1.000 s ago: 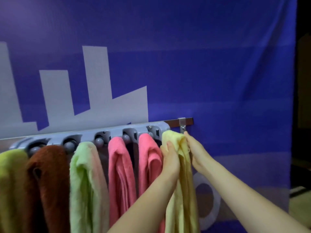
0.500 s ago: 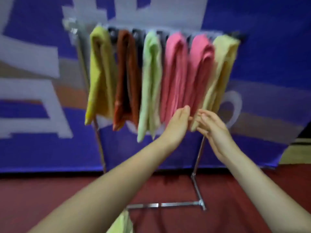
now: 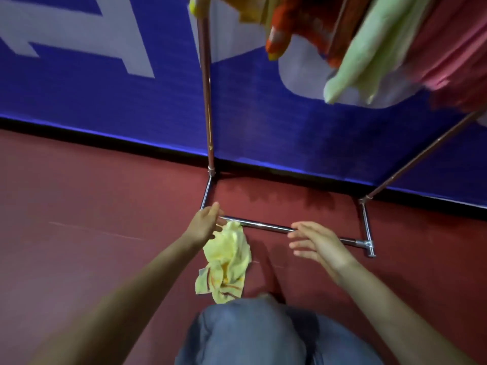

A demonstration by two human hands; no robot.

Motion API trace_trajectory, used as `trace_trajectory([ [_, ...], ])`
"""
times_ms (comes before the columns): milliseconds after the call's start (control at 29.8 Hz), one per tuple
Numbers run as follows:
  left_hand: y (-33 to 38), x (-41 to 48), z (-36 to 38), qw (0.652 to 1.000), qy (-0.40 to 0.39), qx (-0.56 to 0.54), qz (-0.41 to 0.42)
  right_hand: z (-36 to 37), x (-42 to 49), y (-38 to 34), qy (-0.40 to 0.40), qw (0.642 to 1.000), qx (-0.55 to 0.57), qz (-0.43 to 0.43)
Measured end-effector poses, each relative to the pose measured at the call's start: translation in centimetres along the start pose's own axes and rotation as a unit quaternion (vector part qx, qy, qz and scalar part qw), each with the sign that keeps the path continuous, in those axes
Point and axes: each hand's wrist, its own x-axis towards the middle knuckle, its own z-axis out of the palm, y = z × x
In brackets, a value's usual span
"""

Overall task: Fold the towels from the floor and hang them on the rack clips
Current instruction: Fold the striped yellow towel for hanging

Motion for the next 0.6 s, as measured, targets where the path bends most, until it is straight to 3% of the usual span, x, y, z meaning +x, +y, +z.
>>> trace_trajectory([
  [269,-12.7,7.8,0.7,0.988,0.026,0.053,-0.141,1.7,7.7,5.3,-0.042,0.993,-0.051,0.1],
  [604,-23.6,11.8,4.7,0.972,0.013,0.101,-0.213,0.8,12.1,10.5,-0.022,0.982,-0.064,0.178],
])
